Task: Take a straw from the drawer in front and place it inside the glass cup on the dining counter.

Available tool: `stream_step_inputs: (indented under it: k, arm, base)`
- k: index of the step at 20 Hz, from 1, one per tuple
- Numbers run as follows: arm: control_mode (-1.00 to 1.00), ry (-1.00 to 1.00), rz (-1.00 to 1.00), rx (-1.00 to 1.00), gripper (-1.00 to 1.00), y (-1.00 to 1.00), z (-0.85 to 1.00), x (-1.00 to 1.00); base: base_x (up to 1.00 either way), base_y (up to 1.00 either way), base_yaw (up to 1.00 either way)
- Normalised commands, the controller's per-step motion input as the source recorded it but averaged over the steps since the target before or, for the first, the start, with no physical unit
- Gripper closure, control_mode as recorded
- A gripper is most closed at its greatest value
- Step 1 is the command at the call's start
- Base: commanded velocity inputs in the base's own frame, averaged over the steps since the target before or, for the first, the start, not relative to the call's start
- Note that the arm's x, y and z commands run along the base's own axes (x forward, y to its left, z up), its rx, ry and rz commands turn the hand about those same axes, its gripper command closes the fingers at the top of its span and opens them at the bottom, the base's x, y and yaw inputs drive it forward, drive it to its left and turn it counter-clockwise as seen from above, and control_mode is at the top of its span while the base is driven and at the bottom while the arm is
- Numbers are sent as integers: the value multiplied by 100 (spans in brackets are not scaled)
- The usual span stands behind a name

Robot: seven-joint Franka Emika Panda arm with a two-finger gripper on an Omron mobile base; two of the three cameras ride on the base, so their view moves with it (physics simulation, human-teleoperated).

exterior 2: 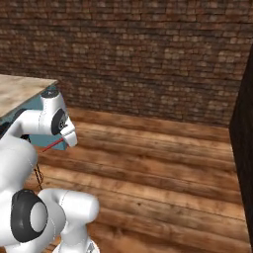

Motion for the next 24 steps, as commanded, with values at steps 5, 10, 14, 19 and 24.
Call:
stream_step_inputs:
  k: [5,10,14,19,24]
  arm:
    - [100,0,0,0,100,0,0,0]
    - [100,0,0,0,100,0,0,0]
    - [100,0,0,0,100,0,0,0]
    - [100,0,0,0,100,0,0,0]
    - [100,0,0,0,100,0,0,0]
  base:
    - [100,-31,12]
    - [100,-32,13]
    - [100,-37,19]
    - [100,-37,22]
    - [100,-40,31]
